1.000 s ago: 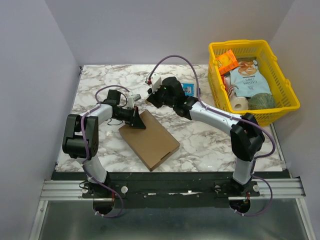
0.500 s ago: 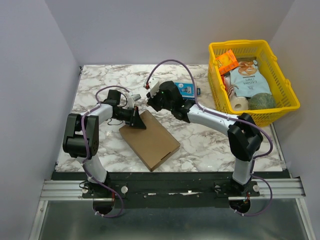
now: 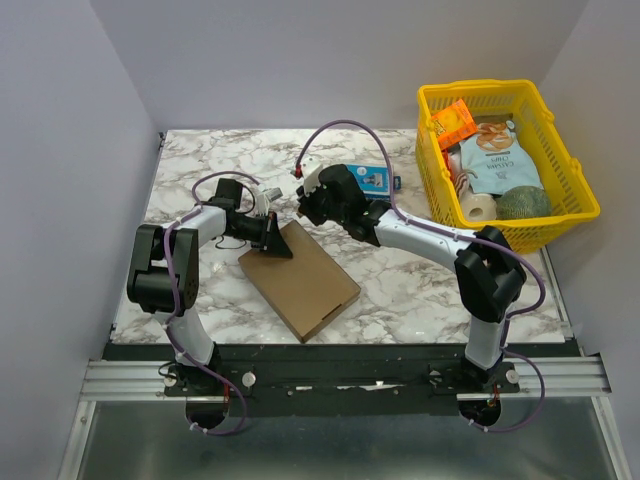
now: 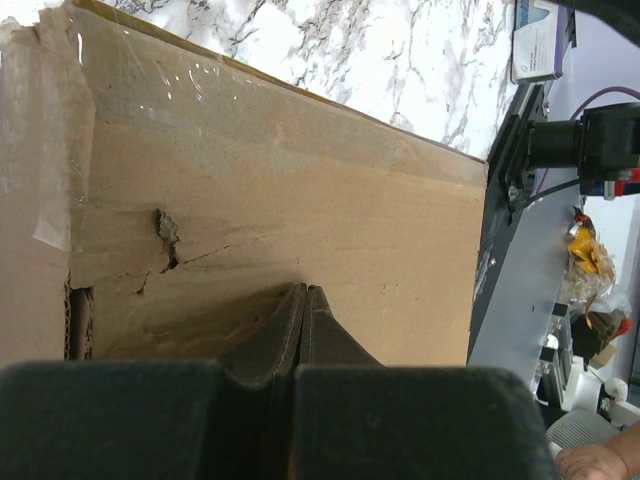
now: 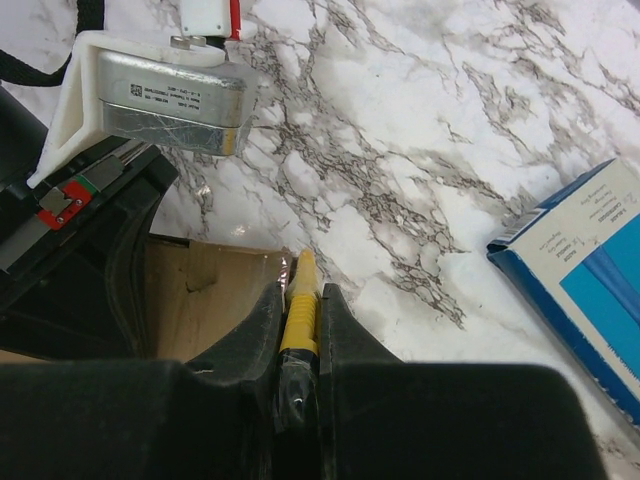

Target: Unpack the express box

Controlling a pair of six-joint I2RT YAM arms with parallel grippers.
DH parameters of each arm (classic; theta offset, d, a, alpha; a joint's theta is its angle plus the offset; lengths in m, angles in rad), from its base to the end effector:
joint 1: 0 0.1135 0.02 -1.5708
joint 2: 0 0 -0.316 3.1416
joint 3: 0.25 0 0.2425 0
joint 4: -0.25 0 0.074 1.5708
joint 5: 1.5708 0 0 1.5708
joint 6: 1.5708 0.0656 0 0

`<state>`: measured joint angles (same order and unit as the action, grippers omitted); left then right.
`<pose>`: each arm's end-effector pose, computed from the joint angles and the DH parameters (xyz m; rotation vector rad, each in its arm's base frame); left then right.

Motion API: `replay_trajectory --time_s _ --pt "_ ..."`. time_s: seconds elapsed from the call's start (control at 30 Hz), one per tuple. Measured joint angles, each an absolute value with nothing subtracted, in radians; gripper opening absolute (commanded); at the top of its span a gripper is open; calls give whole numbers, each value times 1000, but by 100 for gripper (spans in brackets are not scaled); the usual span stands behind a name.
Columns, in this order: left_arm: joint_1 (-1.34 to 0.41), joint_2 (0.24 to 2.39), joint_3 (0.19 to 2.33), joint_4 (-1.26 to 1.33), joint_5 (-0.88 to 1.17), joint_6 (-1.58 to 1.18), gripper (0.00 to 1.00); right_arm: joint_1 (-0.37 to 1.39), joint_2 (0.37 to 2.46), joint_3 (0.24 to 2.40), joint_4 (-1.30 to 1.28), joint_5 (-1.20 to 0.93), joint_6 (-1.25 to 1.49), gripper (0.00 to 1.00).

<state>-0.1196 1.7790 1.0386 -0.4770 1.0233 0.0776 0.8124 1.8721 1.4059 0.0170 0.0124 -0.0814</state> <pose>0.3276 -0.0958 0.2070 0.4907 2.4391 -1.3991 0.3282 0.3453 0.3026 -0.8784 1.8514 0.4481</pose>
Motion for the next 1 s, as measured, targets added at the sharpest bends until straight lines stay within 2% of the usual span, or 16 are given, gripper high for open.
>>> replay_trajectory --time_s 0.37,1.0 --pt "-120 1781 1040 -479 1023 76 3 820 1887 1406 5 36 7 0" --pt "-119 1786 1049 -492 1023 72 3 833 1915 1449 11 80 1 0"
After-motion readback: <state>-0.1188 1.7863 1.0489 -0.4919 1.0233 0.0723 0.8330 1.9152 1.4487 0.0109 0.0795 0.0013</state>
